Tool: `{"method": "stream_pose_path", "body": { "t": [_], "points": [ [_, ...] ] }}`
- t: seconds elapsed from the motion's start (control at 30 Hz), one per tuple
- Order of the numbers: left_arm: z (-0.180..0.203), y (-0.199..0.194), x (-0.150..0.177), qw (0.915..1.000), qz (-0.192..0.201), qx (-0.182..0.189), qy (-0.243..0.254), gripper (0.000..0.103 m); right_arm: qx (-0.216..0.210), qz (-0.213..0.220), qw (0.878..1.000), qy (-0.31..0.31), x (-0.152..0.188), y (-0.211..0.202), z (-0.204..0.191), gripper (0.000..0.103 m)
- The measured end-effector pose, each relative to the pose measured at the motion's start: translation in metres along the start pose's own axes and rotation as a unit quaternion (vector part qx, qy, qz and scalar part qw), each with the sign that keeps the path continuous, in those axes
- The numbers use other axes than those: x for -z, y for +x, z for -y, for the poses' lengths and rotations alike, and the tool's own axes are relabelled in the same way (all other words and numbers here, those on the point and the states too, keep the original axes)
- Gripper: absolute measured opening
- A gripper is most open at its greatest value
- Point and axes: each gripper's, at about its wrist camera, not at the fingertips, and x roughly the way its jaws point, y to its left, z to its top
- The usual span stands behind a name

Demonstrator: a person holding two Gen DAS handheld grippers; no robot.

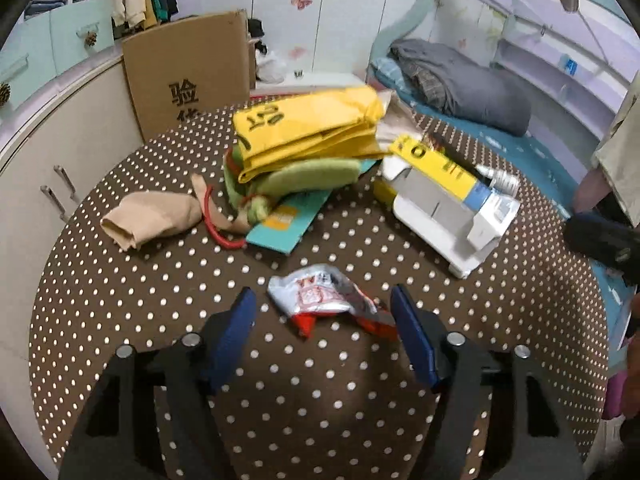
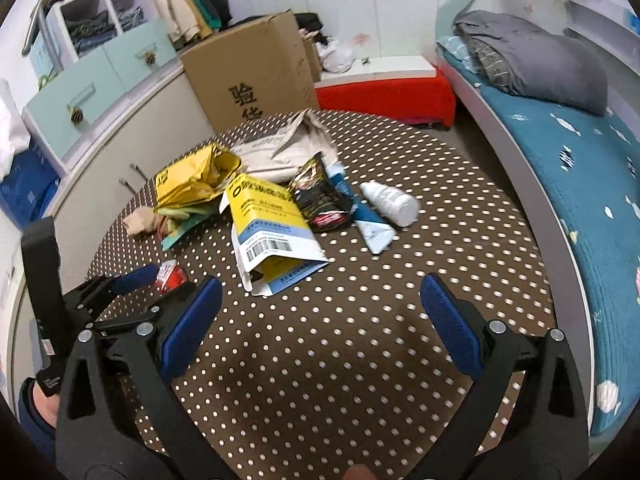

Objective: Collect trash
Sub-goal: 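Grasp the red-white wrapper with the left tool while the right tool grasps the yellow-white box, then carry the wrapper and yellow-white box toward the blue bin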

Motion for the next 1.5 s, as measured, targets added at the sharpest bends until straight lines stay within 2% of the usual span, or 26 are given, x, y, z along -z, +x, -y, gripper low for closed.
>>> {"method": "stream_pose_path", "body": {
  "t": [0.07,0.13,0.23,0.3,0.33,0.37,0.4,0.47,0.53,0.67,0.7,0.77,0.83,1.17,1.5],
  "points": [
    [0.0,0.0,-0.001,1.0,0.001,0.003,-0.001,0.057,-0.007,-0.008,1.0,-0.006,-0.003,0.012,-0.006,0.097],
    [-0.002,-0.001,-0.002,0.9999,0.002,0.015,-0.007,0.045,-0.015,-0.013,1.0,-0.02,-0.007,0.026,-0.014,0.097],
    [-0.004,-0.002,-0.002,0.9998,0.003,0.019,-0.011,0.039,-0.019,-0.021,0.999,-0.031,-0.011,0.046,-0.019,0.097],
    [-0.005,-0.002,-0.002,0.9997,0.002,0.021,-0.013,0.038,-0.022,-0.027,0.999,-0.028,-0.013,0.056,-0.02,0.094],
    [-0.006,-0.002,-0.001,0.9997,0.003,0.021,-0.013,0.038,-0.027,-0.029,0.999,-0.029,-0.013,0.06,-0.022,0.089],
    [-0.006,-0.003,0.0,0.9998,0.004,0.018,-0.011,0.038,-0.027,-0.032,0.999,-0.032,-0.013,0.063,-0.024,0.073],
    [-0.008,-0.004,0.001,0.9998,0.005,0.015,-0.009,0.038,-0.024,-0.034,0.999,-0.035,-0.013,0.066,-0.026,0.064],
    [-0.008,-0.005,0.0,0.9999,0.009,0.009,-0.008,0.041,-0.024,-0.029,0.999,-0.039,-0.012,0.066,-0.029,0.064],
    [-0.009,-0.004,-0.003,0.9999,0.011,0.004,-0.009,0.049,-0.026,-0.027,0.999,-0.039,-0.011,0.065,-0.028,0.061],
    [-0.014,0.006,-0.012,0.9998,0.01,0.005,-0.014,0.049,-0.036,-0.028,0.998,-0.038,-0.008,0.062,-0.026,0.06],
    [-0.016,0.008,-0.014,0.9998,0.009,0.009,-0.014,0.047,-0.038,-0.029,0.998,-0.039,-0.007,0.061,-0.026,0.06],
    [-0.017,0.01,-0.015,0.9997,0.008,0.014,-0.016,0.035,-0.043,-0.029,0.998,-0.04,-0.005,0.059,-0.025,0.059],
    [-0.018,0.009,-0.014,0.9995,0.007,0.024,-0.019,0.033,-0.05,-0.029,0.998,-0.036,-0.003,0.057,-0.023,0.058],
    [-0.01,-0.017,0.005,0.9987,0.018,0.038,-0.03,0.031,-0.071,-0.011,0.997,0.012,0.014,0.021,0.009,0.056],
    [0.038,-0.054,-0.019,0.9962,0.064,0.059,0.002,0.031,-0.06,0.056,0.996,0.044,0.007,-0.042,0.046,0.056]
  ]
}}
